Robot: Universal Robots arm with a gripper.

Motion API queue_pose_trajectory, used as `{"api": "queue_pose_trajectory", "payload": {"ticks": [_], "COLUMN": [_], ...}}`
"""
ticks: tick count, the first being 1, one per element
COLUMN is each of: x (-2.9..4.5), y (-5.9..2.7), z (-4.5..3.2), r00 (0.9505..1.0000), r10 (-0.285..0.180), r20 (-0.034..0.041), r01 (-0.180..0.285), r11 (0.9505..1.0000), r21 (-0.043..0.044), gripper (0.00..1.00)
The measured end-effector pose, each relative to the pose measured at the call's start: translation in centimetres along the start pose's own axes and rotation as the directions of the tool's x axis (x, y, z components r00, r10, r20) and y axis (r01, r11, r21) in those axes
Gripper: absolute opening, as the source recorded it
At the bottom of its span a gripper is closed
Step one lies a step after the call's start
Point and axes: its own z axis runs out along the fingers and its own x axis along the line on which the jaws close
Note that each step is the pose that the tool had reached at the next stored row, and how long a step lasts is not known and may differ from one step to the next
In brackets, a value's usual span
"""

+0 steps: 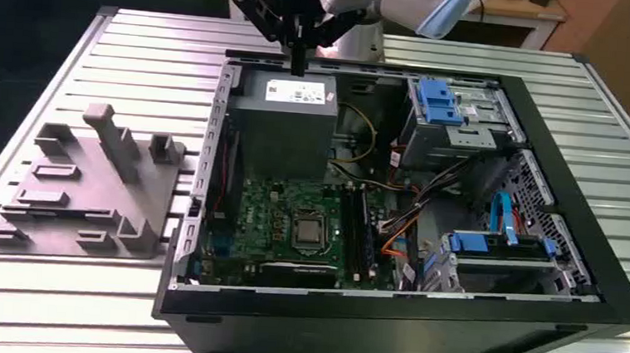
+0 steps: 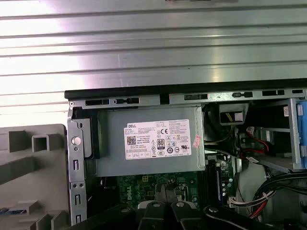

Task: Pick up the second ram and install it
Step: 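Reach for the second ram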

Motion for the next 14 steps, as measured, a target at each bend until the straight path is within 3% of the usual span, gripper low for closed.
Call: {"api": "queue_pose_trajectory", "payload": {"ticks": [14], "x": [0.0], "y": [0.0], "z": [0.0], "r00": [1.0], "r10": [0.0], "r20": [-0.0001], "r01": [0.0], "r11": [1.0], "r21": [0.0], "gripper": [0.1]}}
